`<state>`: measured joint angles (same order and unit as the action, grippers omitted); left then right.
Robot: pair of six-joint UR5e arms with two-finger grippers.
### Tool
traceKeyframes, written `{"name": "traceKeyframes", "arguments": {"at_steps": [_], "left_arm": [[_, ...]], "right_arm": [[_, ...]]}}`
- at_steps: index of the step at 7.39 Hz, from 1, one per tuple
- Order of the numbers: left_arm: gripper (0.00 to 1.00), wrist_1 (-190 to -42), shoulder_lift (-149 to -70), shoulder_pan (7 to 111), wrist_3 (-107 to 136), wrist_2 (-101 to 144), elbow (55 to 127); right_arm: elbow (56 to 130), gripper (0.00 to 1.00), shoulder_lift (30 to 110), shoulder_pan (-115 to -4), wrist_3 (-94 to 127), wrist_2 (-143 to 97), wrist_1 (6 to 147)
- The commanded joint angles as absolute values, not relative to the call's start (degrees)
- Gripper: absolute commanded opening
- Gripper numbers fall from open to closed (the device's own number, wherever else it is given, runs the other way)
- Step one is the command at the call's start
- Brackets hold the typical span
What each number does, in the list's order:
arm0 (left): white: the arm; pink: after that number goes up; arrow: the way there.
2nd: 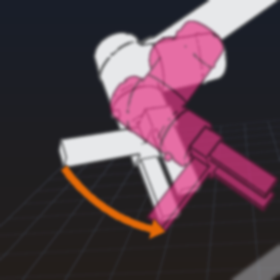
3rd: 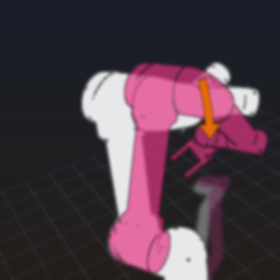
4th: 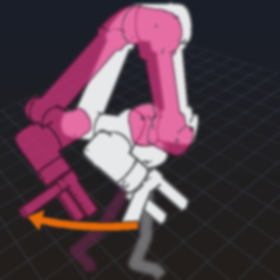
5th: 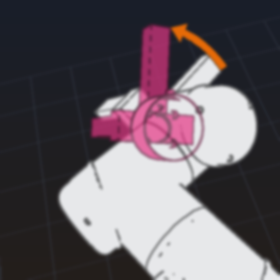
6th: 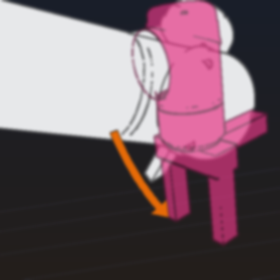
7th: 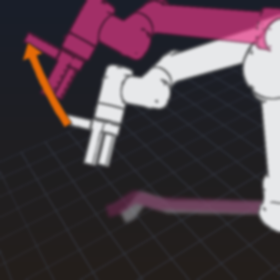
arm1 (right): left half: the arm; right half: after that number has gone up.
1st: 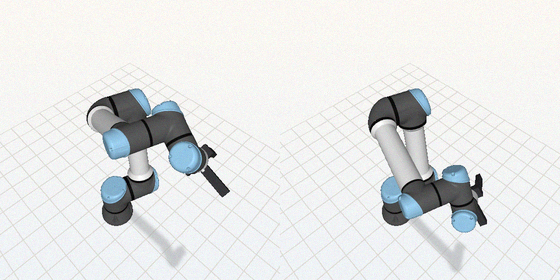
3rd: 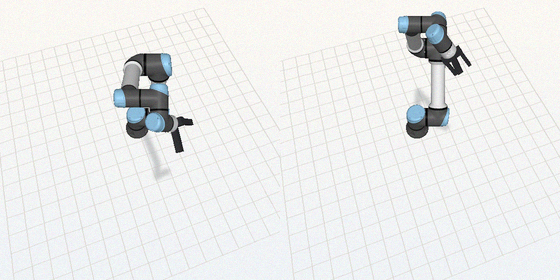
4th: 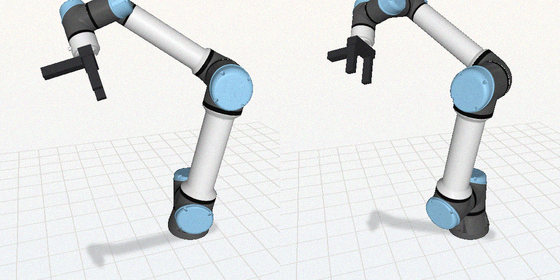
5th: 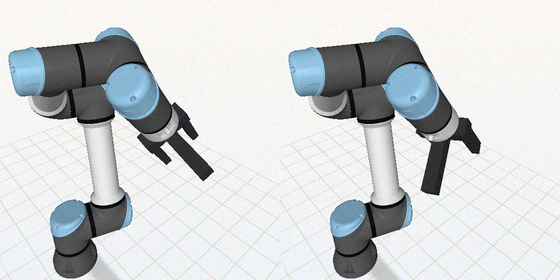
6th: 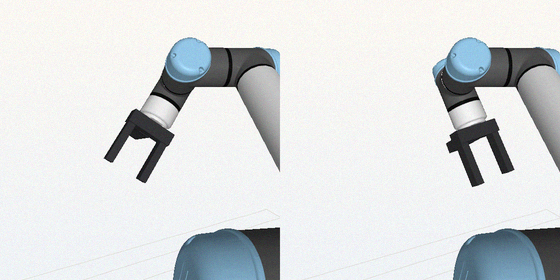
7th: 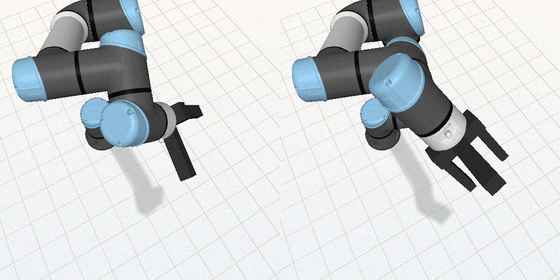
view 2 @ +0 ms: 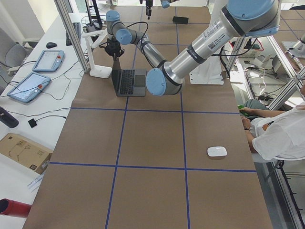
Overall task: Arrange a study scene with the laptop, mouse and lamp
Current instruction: 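Release the laptop and withdraw the left gripper away from it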
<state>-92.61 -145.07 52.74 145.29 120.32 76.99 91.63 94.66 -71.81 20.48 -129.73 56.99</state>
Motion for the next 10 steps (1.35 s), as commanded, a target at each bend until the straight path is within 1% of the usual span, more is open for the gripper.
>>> {"name": "traceKeyframes", "arguments": {"at_steps": [1, 2, 4, 5, 6, 7, 8, 9, 10], "left_arm": [[0.59, -94.3, -144.9, 52.8, 143.7, 120.3, 77.5], [0.59, -94.1, -143.5, 52.9, 141.9, 120.8, 79.5], [0.61, -93.5, -131.6, 53.0, 134.3, 121.1, 95.6], [0.62, -93.3, -127.7, 53.2, 130.6, 121.9, 100.1], [0.63, -92.8, -125.0, 53.3, 125.4, 122.0, 102.9], [0.63, -92.6, -120.9, 53.7, 117.5, 123.1, 107.3], [0.65, -92.5, -116.6, 53.8, 111.5, 123.9, 110.9], [0.7, -92.5, -115.1, 54.1, 107.1, 123.9, 112.3], [0.7, -92.5, -113.0, 54.1, 102.8, 124.1, 114.2]], "right_arm": [[91.7, 0.99, 94.6, -71.8, 20.5, -129.7, 57.0], [91.7, 0.99, 94.3, -71.8, 20.9, -129.7, 57.0], [92.3, 0.99, 94.4, -71.9, 22.0, -130.3, 57.0], [92.5, 0.99, 94.9, -71.9, 21.5, -131.6, 57.0], [92.2, 0.99, 95.1, -72.2, 20.0, -134.6, 56.9], [91.8, 0.99, 96.0, -75.1, 12.2, -138.5, 57.6], [89.8, 0.99, 96.1, -77.9, 2.1, -140.6, 59.3], [88.6, 0.99, 96.1, -79.8, -6.0, -139.8, 61.7], [86.8, 0.99, 96.0, -82.8, -18.2, -139.6, 67.1]]}}
